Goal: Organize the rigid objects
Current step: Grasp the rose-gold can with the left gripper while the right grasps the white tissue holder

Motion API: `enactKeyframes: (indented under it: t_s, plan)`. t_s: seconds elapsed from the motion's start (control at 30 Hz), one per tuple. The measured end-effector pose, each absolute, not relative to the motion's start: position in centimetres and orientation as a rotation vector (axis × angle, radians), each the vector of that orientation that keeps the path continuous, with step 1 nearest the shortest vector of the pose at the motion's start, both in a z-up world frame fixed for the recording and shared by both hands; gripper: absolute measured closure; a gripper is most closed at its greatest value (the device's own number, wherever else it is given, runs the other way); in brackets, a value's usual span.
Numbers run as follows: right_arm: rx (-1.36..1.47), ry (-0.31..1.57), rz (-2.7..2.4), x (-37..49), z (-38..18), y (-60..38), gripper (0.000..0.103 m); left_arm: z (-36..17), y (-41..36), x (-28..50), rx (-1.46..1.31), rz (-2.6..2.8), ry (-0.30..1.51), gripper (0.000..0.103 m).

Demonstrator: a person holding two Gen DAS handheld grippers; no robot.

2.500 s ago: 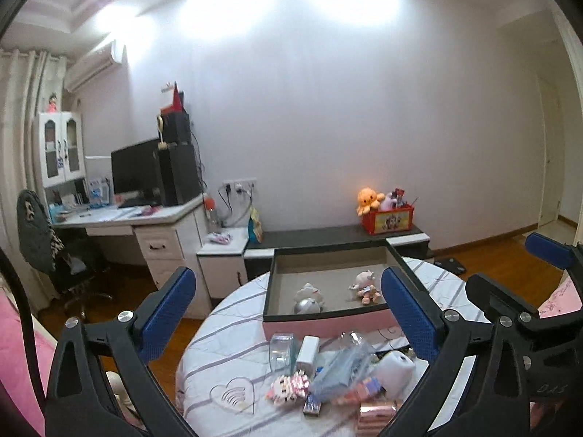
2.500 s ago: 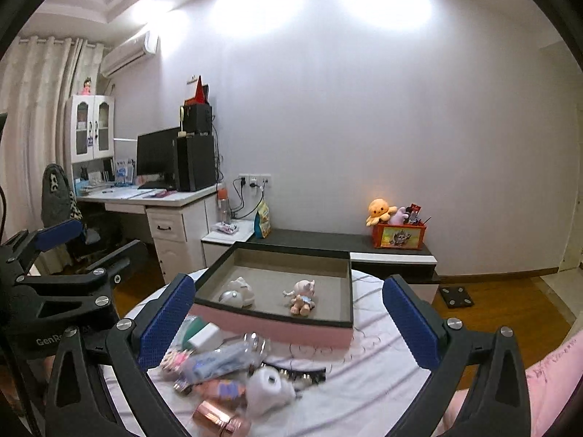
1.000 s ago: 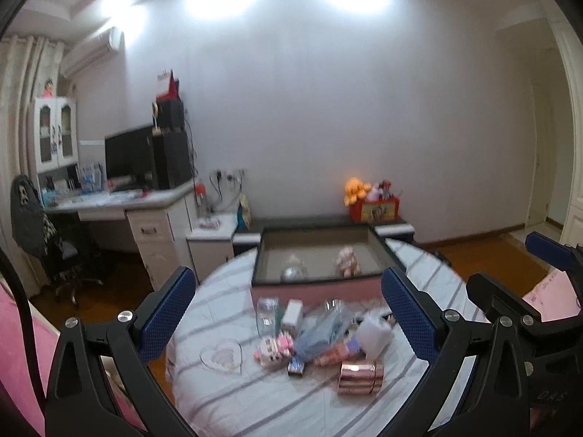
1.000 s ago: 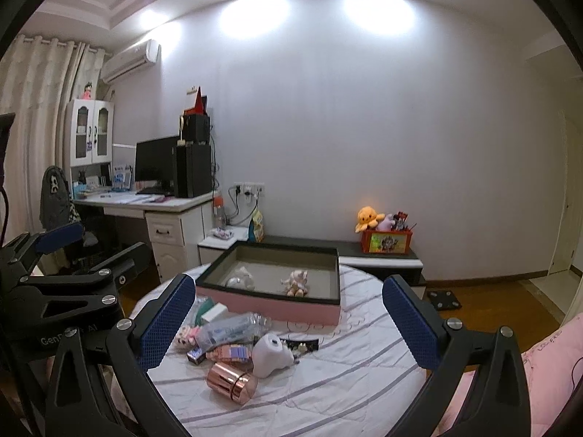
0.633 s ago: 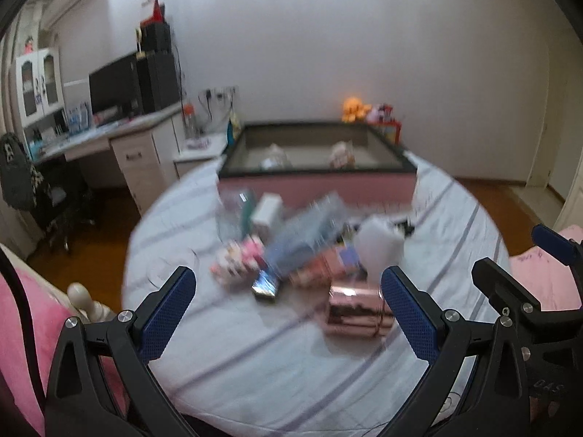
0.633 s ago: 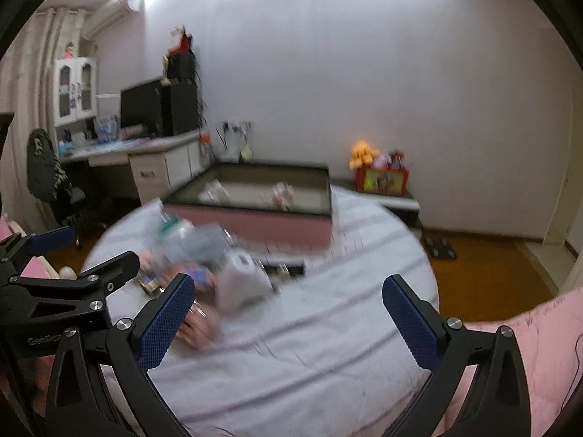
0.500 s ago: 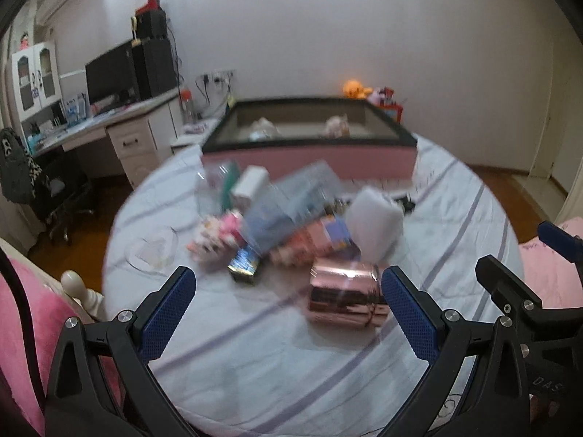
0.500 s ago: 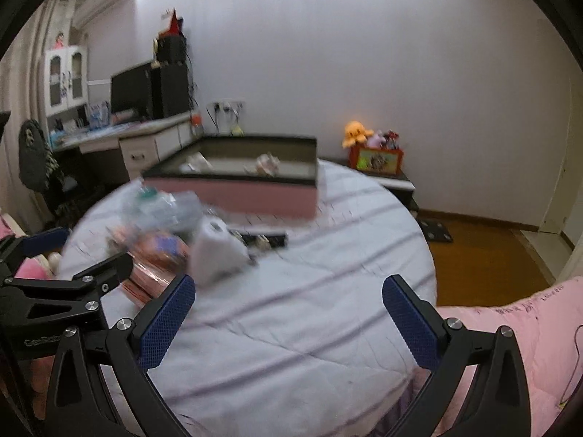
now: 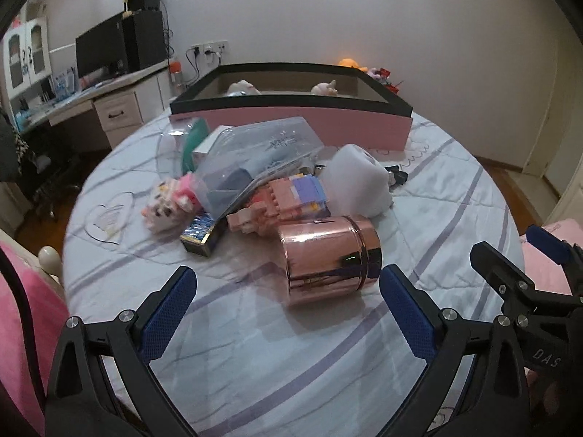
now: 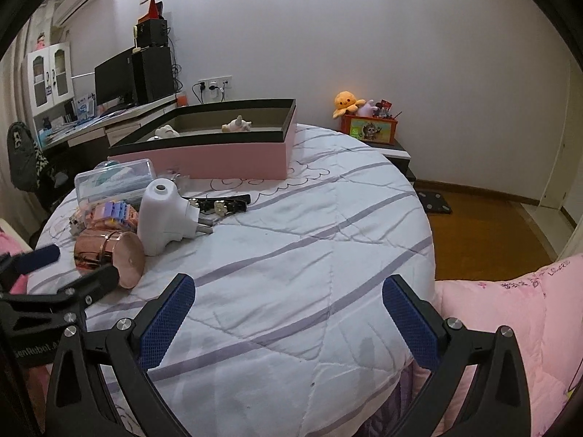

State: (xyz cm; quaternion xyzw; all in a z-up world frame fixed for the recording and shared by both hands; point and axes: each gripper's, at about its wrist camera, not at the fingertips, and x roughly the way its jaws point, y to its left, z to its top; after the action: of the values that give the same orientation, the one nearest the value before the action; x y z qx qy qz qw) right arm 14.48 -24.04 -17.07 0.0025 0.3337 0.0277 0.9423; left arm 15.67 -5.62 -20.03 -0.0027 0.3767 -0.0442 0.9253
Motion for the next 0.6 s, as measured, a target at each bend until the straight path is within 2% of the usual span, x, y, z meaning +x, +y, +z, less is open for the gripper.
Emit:
enactKeyframes:
  t_s: [0.07,0.13,0.2,0.6]
  plan:
    - [0.009,0.686,0.056,14.8,-17.2,-24.2,0.0,-20.9,-5.8,16.8,-0.013,-0.115,0.823,0.006]
    - [0.01,0.694,0.063,15.0,-17.3,-24.2,0.0,-21.3,-5.7,17.3,-0.029,-0.131,0.834,0.017]
    - [-0.001,0.699,0.076,15.3,-17.3,-23.7,0.0,-20.8,-5.7,17.2,-0.027,-0.147,0.818,0.034]
    - [0.008,0.726,0.224,18.5,-16.6,-19.1,0.0,-19.9,0.0,14.9,-0.103,-0.166,0.834,0.034]
